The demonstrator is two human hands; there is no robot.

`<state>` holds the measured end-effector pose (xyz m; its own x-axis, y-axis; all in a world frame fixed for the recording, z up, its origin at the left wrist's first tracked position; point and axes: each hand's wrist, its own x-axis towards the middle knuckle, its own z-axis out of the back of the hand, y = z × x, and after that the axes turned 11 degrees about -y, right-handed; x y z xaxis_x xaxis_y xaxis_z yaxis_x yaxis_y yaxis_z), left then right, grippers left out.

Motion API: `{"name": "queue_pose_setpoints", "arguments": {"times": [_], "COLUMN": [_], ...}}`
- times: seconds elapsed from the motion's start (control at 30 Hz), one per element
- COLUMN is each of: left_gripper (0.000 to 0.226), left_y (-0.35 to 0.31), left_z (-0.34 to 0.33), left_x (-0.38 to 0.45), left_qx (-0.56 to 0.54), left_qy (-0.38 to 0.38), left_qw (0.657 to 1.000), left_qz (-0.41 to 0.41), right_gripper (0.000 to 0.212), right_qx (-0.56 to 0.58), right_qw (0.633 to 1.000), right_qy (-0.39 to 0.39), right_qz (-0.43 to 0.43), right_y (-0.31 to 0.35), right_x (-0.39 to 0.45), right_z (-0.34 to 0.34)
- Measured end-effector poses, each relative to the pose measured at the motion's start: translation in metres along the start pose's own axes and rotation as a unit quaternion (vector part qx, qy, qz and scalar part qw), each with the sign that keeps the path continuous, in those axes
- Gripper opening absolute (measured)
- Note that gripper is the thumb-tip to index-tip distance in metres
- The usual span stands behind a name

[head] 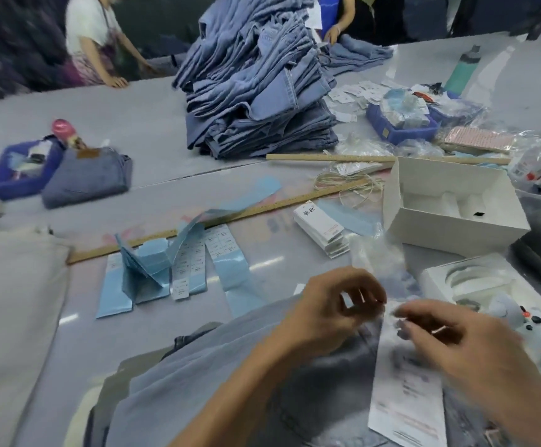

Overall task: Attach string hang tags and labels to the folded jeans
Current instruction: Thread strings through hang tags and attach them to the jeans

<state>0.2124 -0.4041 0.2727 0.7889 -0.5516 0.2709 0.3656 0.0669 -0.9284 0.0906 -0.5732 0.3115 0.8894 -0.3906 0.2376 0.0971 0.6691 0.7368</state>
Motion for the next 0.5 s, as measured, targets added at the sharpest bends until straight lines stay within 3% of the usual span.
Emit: {"name": "queue_pose_setpoints", "arguments": {"times": [0.13, 0.3, 0.43, 0.5], "left_gripper": [0.008, 0.016, 0.029, 0.043], "left_y": [0.017, 0.058, 0.117, 0.151], "left_z": [0.044, 0.127, 0.199, 0.237], "left_x": [-0.021, -0.061, -0.075, -0.064], "left_qx": [0.043, 0.117, 0.305, 0.416], "left_qy": [-0.095, -0.234, -0.250, -0.220], "left_qw": [0.993, 0.955, 0.903, 0.869], "left_qz": [0.056, 0.138, 0.171, 0.155], "right_gripper": [0.020, 0.036, 0.036, 0.032], "right_qx": [-0.135, -0.128, -0.065, -0.032], "right_qw": [0.975, 0.977, 0.979, 0.974], "right_qy": [0.111, 0.122, 0.155, 0.201], "right_qz": [0.136, 0.118, 0.117, 0.103], "right_y": [-0.008, 0.003, 0.056, 0.084], "right_x": [0.023, 0.063, 0.096, 0.111], "right_z": [-0.001, -0.013, -0.062, -0.100]}}
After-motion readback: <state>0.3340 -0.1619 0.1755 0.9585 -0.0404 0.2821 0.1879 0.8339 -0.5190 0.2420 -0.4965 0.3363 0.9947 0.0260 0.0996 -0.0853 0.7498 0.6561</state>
